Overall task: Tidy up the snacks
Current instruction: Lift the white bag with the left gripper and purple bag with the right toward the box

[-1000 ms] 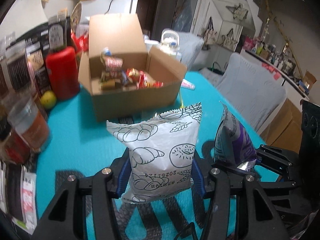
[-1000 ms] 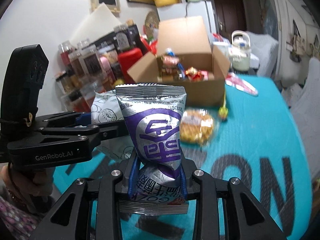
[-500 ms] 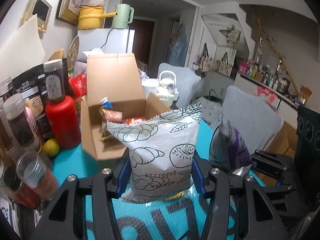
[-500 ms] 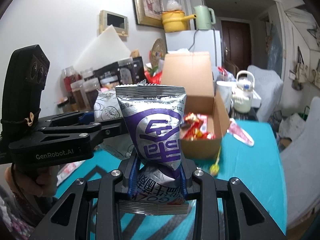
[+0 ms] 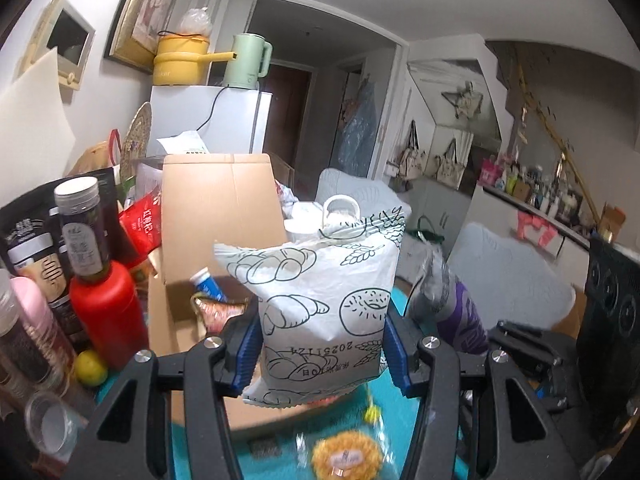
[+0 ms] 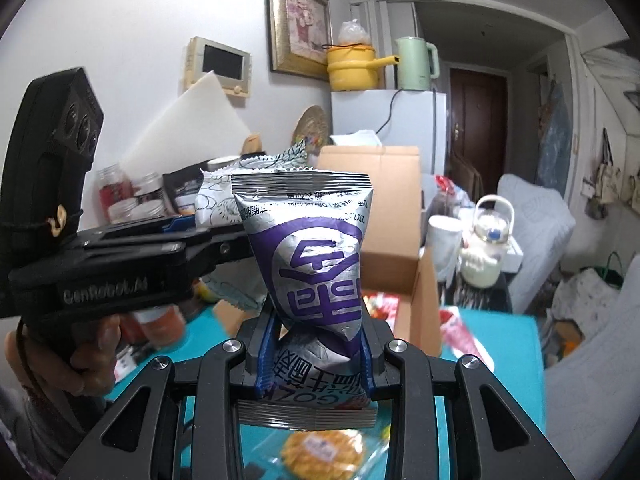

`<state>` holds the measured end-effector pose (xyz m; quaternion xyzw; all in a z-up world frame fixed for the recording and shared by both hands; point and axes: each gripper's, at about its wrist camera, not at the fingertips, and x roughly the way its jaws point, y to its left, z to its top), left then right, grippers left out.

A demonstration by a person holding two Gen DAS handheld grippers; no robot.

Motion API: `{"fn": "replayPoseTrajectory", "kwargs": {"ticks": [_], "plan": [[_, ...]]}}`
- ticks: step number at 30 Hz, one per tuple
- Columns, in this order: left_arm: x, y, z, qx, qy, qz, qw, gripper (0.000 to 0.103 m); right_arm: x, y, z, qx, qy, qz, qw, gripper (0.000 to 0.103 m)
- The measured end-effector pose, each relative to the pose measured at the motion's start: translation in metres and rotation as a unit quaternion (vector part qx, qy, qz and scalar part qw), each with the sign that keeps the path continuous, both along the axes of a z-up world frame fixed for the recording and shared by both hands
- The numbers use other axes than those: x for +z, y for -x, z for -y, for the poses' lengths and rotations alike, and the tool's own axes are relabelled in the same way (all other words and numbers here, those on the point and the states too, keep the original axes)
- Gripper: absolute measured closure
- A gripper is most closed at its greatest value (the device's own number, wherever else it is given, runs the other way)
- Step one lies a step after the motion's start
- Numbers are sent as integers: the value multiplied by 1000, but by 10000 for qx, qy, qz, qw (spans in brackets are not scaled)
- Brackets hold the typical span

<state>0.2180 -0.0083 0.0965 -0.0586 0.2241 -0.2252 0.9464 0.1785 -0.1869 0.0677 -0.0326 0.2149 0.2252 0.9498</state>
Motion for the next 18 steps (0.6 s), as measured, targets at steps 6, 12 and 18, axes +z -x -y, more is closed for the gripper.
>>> {"fn": "replayPoseTrajectory", "kwargs": {"ticks": [6,12,18], "plan": [[1,-35,4,105,38,35,9999,50,4,-34,7,-111,-10,52,9999,70],[-4,-69,3,284,-39,-57,9996,50,6,-66,10,-148,-123,115,9997,70],[-25,-102,-2,572,-89,-322,9978,50,-7,-107,7,-176,-138,-158,9996,70]]}}
